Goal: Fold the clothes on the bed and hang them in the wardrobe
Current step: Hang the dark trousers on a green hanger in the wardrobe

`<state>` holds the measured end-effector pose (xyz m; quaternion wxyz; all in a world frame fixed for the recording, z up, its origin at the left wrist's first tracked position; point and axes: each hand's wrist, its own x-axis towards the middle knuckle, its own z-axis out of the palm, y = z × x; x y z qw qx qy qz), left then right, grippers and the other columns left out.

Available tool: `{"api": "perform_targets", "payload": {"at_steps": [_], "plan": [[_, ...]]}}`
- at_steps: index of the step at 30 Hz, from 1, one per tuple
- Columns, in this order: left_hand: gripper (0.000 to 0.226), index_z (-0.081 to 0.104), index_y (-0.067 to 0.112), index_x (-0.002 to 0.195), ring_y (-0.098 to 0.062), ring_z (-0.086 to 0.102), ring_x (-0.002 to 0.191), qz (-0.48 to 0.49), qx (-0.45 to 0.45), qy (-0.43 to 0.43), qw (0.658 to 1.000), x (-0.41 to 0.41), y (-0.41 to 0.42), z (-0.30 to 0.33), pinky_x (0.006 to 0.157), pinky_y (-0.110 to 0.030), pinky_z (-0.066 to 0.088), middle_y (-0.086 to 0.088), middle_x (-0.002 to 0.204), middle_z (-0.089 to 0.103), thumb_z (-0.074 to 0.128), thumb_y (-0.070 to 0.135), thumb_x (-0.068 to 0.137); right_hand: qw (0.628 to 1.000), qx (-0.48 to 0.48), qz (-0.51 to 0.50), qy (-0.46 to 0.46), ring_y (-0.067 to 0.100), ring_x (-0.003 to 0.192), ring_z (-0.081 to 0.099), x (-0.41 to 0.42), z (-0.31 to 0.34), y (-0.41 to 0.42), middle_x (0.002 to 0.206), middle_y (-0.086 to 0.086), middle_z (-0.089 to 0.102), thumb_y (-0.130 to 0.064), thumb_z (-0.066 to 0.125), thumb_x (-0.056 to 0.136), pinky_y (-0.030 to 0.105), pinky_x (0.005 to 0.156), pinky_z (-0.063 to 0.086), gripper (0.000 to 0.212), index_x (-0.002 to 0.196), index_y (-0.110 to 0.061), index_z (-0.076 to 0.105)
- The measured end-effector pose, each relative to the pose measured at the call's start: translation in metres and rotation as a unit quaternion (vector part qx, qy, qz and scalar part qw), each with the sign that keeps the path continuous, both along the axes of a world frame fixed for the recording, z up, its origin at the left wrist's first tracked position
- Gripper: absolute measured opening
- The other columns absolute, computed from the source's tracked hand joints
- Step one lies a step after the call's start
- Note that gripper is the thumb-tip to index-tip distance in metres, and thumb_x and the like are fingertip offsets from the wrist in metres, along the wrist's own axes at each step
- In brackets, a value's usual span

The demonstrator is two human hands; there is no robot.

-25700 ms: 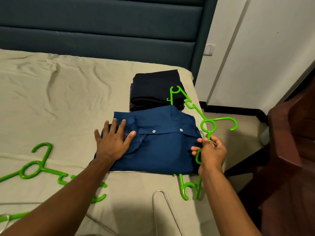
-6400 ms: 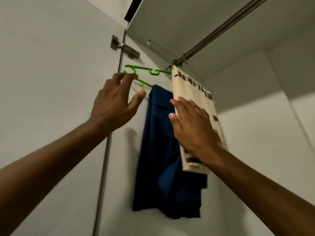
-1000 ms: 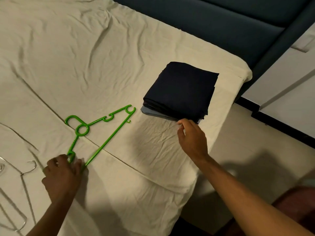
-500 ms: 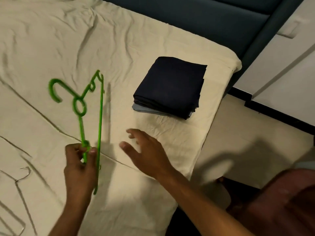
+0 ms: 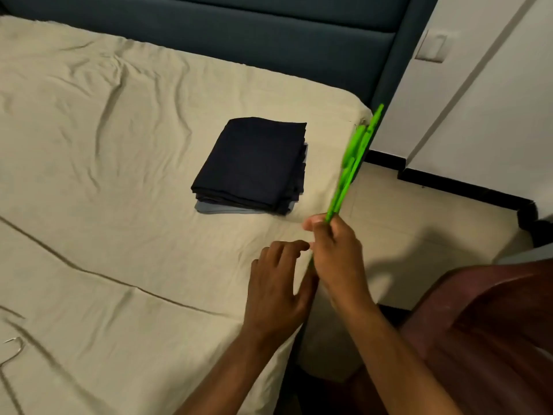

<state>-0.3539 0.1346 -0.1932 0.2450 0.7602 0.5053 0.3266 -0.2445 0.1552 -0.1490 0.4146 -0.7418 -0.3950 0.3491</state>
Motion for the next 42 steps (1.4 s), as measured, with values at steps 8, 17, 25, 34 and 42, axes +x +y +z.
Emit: {"api": "perform_targets", "payload": {"at_steps": [8, 17, 25, 34, 42], "plan": [[0.037, 0.059, 0.017, 0.118, -0.027, 0.055, 0.102, 0.116, 0.027, 0.135, 0.984, 0.007, 0.101, -0.032, 0.082, -0.04, 0.044, -0.004, 0.113, 0.06, 0.052, 0.041, 0.091, 0.987, 0.031, -0.008, -0.157, 0.031, 0.086, 0.058, 0.078, -0.014, 0.016, 0.096, 0.01, 0.059, -0.041, 0.032, 0.104, 0.041, 0.072, 0.047, 0.042, 0.103, -0.008, 0.058], [0.049, 0.045, 0.014, 0.133, -0.035, 0.049, 0.119, 0.127, -0.048, 0.34, 0.931, 0.037, 0.191, -0.028, 0.091, -0.051, 0.044, -0.012, 0.129, 0.051, 0.059, 0.04, 0.093, 0.987, 0.072, -0.043, -0.14, 0.026, 0.087, 0.057, 0.09, -0.028, 0.027, 0.101, 0.006, 0.06, -0.056, 0.021, 0.091, 0.031, 0.069, 0.037, 0.061, 0.099, -0.011, 0.062], [0.024, 0.065, 0.012, 0.108, -0.044, 0.061, 0.096, 0.146, -0.052, 0.242, 0.958, 0.019, 0.217, -0.005, 0.076, -0.045, 0.051, -0.018, 0.103, 0.067, 0.053, 0.022, 0.089, 0.983, 0.065, -0.139, 0.097, 0.029, 0.086, 0.069, 0.061, -0.037, 0.053, 0.08, -0.023, 0.066, -0.065, 0.03, 0.094, 0.055, 0.081, 0.057, 0.039, 0.081, -0.041, 0.057], [0.014, 0.073, 0.019, 0.094, -0.028, 0.065, 0.093, 0.183, -0.084, 0.095, 0.975, -0.015, 0.244, 0.041, 0.083, -0.034, 0.05, -0.005, 0.09, 0.073, 0.062, 0.024, 0.086, 0.944, 0.034, -0.178, 0.275, 0.036, 0.092, 0.067, 0.005, -0.035, 0.102, 0.077, -0.011, 0.057, -0.038, 0.033, 0.106, 0.047, 0.079, 0.06, 0.035, 0.084, -0.029, 0.059], [0.012, 0.074, 0.021, 0.092, -0.021, 0.067, 0.087, 0.098, -0.084, 0.115, 0.985, -0.014, 0.246, 0.031, 0.078, -0.031, 0.05, 0.003, 0.082, 0.072, 0.066, 0.024, 0.084, 0.969, 0.105, -0.161, 0.155, 0.021, 0.117, 0.054, -0.037, -0.053, 0.146, 0.113, -0.016, 0.051, -0.048, 0.034, 0.102, 0.045, 0.1, 0.047, 0.037, 0.132, -0.039, 0.055]]}}
